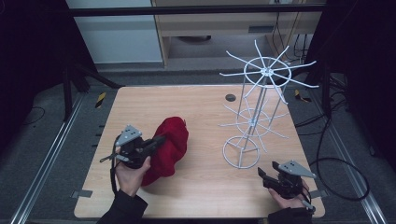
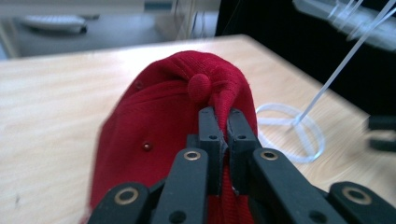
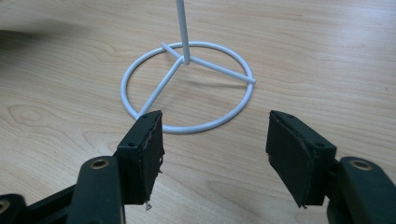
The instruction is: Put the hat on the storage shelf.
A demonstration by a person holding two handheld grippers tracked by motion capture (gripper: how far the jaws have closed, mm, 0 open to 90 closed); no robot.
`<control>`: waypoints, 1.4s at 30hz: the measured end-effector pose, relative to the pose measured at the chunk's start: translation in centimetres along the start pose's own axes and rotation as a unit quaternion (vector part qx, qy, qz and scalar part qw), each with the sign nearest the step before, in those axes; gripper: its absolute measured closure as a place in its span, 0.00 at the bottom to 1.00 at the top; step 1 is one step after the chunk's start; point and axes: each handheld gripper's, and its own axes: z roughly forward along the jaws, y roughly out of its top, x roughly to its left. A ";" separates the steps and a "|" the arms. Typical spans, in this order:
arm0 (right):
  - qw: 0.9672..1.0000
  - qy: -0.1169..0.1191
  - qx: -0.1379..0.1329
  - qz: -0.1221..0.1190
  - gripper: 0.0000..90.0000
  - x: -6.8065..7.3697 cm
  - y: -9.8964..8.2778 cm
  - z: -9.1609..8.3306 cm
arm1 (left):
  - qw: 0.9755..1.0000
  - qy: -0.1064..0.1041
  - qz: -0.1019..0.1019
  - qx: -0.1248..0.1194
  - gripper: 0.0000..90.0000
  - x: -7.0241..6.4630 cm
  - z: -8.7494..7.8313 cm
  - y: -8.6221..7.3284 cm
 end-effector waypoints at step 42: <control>1.000 -0.019 -0.006 -0.004 0.39 -0.9 0.0 0.4 | 0.952 -0.113 -0.021 -0.285 0.97 -6.4 -6.7 15.3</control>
